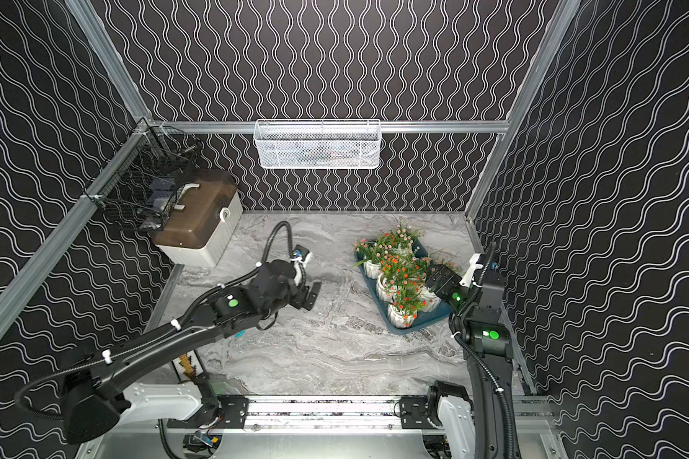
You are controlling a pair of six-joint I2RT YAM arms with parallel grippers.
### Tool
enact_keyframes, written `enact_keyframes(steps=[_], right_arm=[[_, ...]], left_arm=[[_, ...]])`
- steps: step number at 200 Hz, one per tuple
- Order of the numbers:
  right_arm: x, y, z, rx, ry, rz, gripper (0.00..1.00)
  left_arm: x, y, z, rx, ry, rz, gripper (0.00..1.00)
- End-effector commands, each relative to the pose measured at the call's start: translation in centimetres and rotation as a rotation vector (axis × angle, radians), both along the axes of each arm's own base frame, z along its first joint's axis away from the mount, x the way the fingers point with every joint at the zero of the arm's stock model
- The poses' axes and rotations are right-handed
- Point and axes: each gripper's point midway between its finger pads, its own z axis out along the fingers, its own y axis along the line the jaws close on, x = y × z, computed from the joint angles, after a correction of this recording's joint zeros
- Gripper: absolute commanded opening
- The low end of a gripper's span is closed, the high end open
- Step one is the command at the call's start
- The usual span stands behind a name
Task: Put the potted gypsophila into the storage box
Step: Reset both arms
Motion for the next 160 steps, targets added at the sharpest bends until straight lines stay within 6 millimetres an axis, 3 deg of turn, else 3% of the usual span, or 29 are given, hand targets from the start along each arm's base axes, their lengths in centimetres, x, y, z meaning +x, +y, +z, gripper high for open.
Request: enact_keyframes(steps=[1,26,61,97,116,124,142,160], right_arm=[[2.2,-1.7,2.3,-0.108,-0.179,-0.054,1.0],[3.6,-2.7,1.2,-0.198,-0.197,-0.076,1.0],[5.1,-2.6,-0.9,-0.328,-0.164,-0.058,1.0],[5.4,-2.1,-1.0,-0.437,-0.223,-0.064,1.0],[5.6,-1.7,-0.7,-0.447,-0.243,-0.048,1.0],[5.7,-1.5,-0.7,-0.448,-0.255,-0.041,1.0],[5.9,-1.3,-0.9,-0.447,-0.275,-0.03,1.0],[6.0,-1.1,-1.3,-0.441,-0.293,-0.022,1.0]], left_arm=[[1.4,4.5,1.8,0.0,-0.154,0.17,0.99],[1.8,9.0,0.6,0.052,-0.241,0.276,0.99],[3.2,14.2,-2.1,0.12,-0.358,0.465,0.99],[5.5,17.1,-7.4,0.264,-0.336,0.527,0.99],[6.1,17.7,-9.7,0.212,-0.394,0.501,0.99],[6.4,18.1,-9.4,0.179,-0.452,0.522,0.99],[7.1,18.2,-12.6,0.183,-0.366,0.506,0.99],[7.0,19.4,-12.7,0.158,-0.373,0.552,0.99]])
